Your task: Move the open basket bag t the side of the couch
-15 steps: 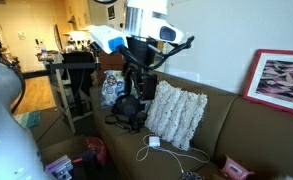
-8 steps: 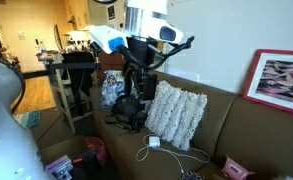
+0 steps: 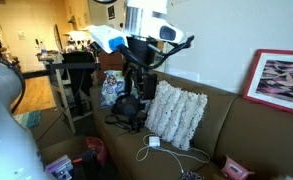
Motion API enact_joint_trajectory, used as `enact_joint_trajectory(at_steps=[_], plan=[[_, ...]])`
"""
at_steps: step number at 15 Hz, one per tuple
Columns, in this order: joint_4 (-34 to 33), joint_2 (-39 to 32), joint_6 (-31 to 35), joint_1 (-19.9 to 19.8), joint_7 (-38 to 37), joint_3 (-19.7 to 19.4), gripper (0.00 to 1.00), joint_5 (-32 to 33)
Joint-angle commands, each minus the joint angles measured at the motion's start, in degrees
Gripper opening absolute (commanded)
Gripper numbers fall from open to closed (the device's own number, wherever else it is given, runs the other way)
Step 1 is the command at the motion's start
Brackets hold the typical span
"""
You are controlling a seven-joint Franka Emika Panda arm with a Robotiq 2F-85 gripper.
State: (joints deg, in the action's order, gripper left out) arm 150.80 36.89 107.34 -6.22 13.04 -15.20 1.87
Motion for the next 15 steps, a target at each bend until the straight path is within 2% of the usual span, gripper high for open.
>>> enact_joint_trajectory(at_steps=[1,4,7,8,10,15], plan=[[-1.39,-2.32,2.45,-0.54,0.29,1.00,1.00,-0.40],[-5.39,-6.95,6.03,0.29,-0.09,0.83,1.00,-1.59],[-12.54,-14.74,8.45,1.27,0.20,0.56,1.00,-3.26],[-14.68,-18.69,10.93,2.90,-1.92,2.27,1.00,-5.07],[-19.88,-24.43,12.25,3.55,-2.66,3.12,1.00,-6.60],[-36.06,-41.61,13.08,2.97,-5.66,5.91,1.00,-8.31]])
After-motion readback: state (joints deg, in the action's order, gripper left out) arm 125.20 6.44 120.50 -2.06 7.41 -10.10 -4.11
